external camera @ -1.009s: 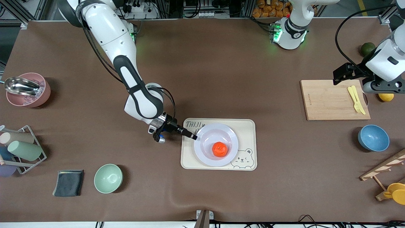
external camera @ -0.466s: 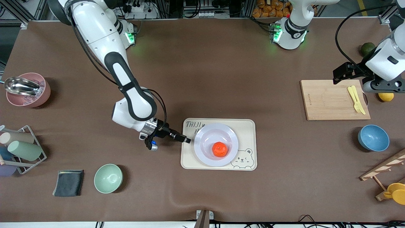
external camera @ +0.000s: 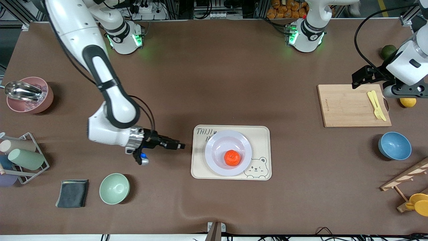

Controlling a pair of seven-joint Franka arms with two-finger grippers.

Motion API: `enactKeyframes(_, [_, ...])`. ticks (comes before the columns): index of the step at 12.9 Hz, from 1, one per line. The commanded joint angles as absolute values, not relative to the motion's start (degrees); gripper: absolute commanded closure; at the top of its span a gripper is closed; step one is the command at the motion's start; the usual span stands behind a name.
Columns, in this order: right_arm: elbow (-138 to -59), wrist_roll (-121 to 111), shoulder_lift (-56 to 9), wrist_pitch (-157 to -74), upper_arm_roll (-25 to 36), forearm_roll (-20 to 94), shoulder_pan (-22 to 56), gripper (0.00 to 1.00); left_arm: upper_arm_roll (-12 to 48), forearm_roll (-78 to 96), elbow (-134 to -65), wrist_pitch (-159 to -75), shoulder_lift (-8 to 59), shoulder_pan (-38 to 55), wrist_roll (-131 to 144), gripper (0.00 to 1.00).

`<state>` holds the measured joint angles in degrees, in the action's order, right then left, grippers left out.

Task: Place orange and plate with both arms

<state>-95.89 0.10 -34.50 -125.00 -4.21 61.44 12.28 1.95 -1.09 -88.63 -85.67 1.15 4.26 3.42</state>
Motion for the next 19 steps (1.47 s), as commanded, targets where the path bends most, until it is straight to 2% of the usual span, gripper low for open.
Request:
enactKeyframes(1, [-97.8, 1.2, -29.9, -117.0, -5.3, 51.7, 6.3, 0.35, 2.1, 0.1, -87.9, -84.6, 0.9, 4.0, 3.9, 0.0])
enactKeyframes(4, [-97.3, 0.5, -25.3, -106.6, -5.4, 39.1, -0.3, 0.27, 2.1, 0.1, -87.9, -84.6, 0.7, 4.0, 3.9, 0.0])
enactKeyframes(6, [-97.2, -1.3, -22.2, -102.3, -5.4, 33.9, -3.8, 0.1, 2.0, 0.1, -87.9, -84.5, 0.7, 4.0, 3.9, 0.0])
enactKeyframes(8, [-95.9, -4.3, -20.6, -98.2, -5.4, 29.3, -7.3, 0.02, 2.0, 0.1, -87.9, -84.3, 0.7, 4.0, 3.9, 0.0])
enactKeyframes(12, [-86.0, -3.9, -20.0, -84.6, -5.2, 21.9, -10.5, 0.0, 2.0, 0.1, -87.9, -84.3, 0.6, 4.0, 4.0, 0.0])
enactKeyframes(14, [-81.6, -3.6, -17.8, -78.6, -5.1, 17.2, -10.6, 0.0, 2.0, 0.1, -87.9, -84.2, 0.6, 4.0, 4.0, 0.0])
enactKeyframes(18, [-78.8, -3.9, -10.8, -76.4, -6.0, 2.5, -9.7, 0.0, 2.0, 0.1, -87.9, -84.2, 0.6, 4.0, 4.0, 0.0])
enactKeyframes(19, [-78.8, -4.6, -10.4, -76.5, -5.6, 1.8, -9.9, 0.0, 2.0, 0.1, -87.9, -84.2, 0.6, 4.0, 4.0, 0.0])
